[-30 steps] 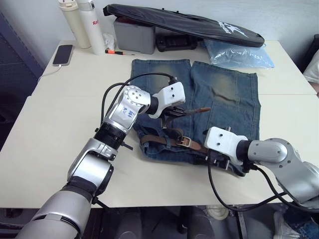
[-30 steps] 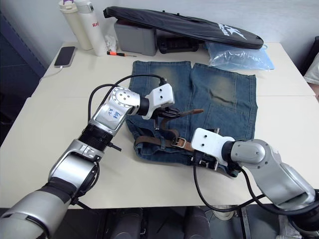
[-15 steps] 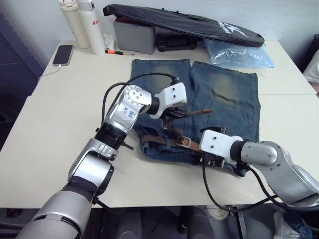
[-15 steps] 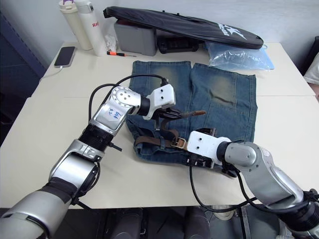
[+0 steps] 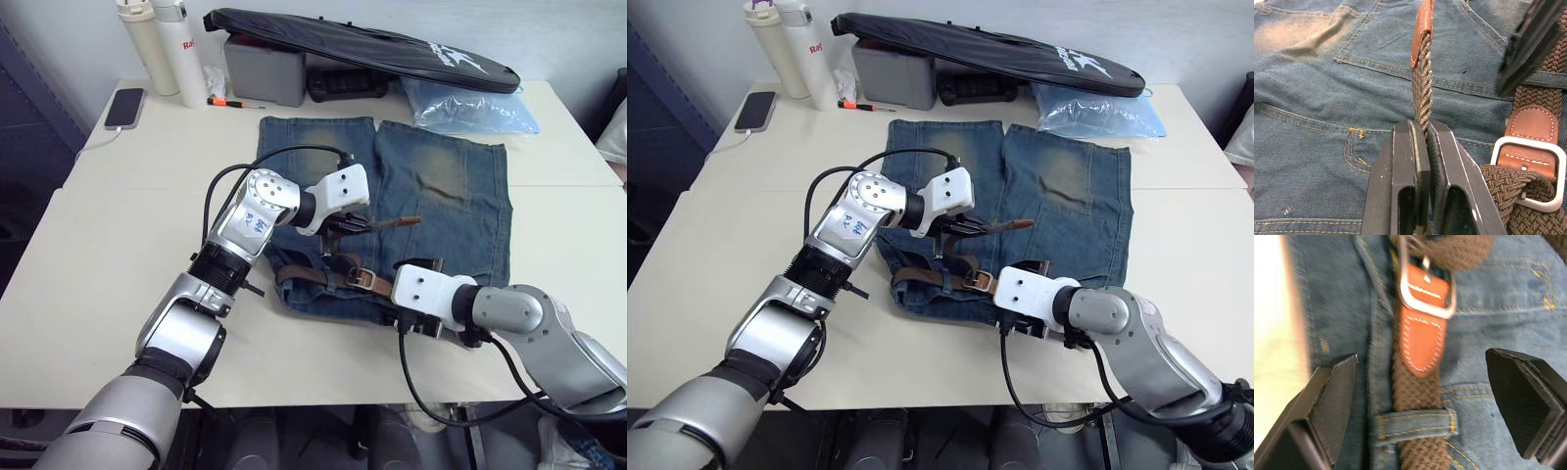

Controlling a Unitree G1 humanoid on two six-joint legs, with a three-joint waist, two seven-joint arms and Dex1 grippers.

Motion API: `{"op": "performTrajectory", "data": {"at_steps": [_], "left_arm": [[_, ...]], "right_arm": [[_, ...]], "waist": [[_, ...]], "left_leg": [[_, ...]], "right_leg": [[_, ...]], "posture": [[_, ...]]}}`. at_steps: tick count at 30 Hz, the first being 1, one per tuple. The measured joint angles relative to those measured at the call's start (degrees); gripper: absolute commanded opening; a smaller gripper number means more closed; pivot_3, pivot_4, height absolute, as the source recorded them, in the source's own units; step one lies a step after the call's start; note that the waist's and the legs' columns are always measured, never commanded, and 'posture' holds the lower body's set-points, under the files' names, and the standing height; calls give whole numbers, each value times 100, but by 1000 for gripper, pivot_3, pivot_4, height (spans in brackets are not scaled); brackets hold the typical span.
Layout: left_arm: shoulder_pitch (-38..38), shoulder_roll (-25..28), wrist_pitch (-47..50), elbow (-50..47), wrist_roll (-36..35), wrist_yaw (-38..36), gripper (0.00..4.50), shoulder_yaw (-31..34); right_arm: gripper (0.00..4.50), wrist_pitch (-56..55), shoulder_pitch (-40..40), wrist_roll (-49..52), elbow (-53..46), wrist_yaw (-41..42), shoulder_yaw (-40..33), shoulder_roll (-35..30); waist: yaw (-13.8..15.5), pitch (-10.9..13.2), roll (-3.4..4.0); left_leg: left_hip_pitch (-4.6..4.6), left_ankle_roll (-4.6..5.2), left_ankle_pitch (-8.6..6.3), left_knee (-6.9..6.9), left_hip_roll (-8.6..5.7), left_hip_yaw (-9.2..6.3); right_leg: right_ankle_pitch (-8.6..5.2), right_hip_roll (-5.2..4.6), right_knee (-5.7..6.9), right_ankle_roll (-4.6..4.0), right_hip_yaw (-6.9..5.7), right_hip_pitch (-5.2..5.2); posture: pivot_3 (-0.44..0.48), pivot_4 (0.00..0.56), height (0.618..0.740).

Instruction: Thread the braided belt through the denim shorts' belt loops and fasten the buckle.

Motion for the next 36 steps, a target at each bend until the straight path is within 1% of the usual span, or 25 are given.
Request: {"op": "performTrajectory", "data": {"at_steps": [5, 10, 15, 25, 26, 28, 32, 34, 35, 36], "left_arm": [[37, -2, 43, -177, -10, -53, 0, 0], [37, -2, 79, -204, -20, -109, 0, 0], [36, -1, 59, -201, -16, -111, 0, 0], [37, 186, -8, -161, -4, -168, 0, 1], [37, 187, -23, -155, -4, -179, 0, 1], [37, 194, -69, -113, 3, -224, 0, 0], [36, 267, -286, 94, 93, -308, 0, -55], [20, 321, -437, 226, 164, -358, 0, -65], [14, 352, -496, 281, 198, -377, 0, -69], [10, 396, -566, 317, 233, -414, 0, -79]], "right_arm": [[4434, -96, -238, -158, 78, -80, -1, 140], [4434, -264, -256, -337, 212, -150, 1, 256], [4434, -336, -176, -494, 249, -197, 1, 326], [4434, 178, 165, -562, 156, -269, -197, 322], [4207, 189, 165, -568, 146, -291, -198, 341], [3592, 214, 165, -573, 134, -334, -199, 444], [1775, 218, 164, -575, 125, -429, -199, 612], [614, 219, 162, -611, 126, -476, -199, 694], [183, 220, 150, -618, 127, -506, -199, 731], [30, 221, 138, -626, 130, -549, -212, 784]], "waist": [[-5, 0, 0], [0, 0, 0], [-1, 0, 0], [0, 0, 1], [1, 0, 1], [-3, 0, 1], [-6, 0, 1], [-6, 0, 1], [-6, 0, 1], [-7, 0, 1]], "left_leg": [[0, 0, 0, 0, 0, 0], [0, 0, 0, 2, 0, 0], [0, 0, 0, 1, 0, 0], [0, 0, 0, 2, 0, 0], [0, 0, 0, 2, 0, 0], [0, 0, 0, 2, 0, 0], [1, 0, 0, 1, 0, 0], [1, 0, 0, 1, 0, 0], [1, 0, 0, 1, 0, 0], [1, 0, 0, 1, 0, 0]], "right_leg": [[0, 0, 1, 0, 0, 0], [0, 0, 3, 0, 0, 0], [0, 0, 3, 0, 0, 0], [0, 0, 3, 0, 1, 0], [0, 0, 3, 0, 1, 0], [0, 0, 3, 0, 1, 0], [0, 0, 4, 0, 0, 0], [0, 0, 4, 0, 0, 0], [0, 0, 4, 0, 0, 0], [0, 0, 4, 0, 1, 0]], "posture": [[0, 150, 740], [0, 150, 740], [0, 150, 740], [0, 150, 740], [0, 150, 740], [0, 150, 740], [0, 150, 740], [0, 150, 740], [0, 150, 740], [0, 150, 740]]}}
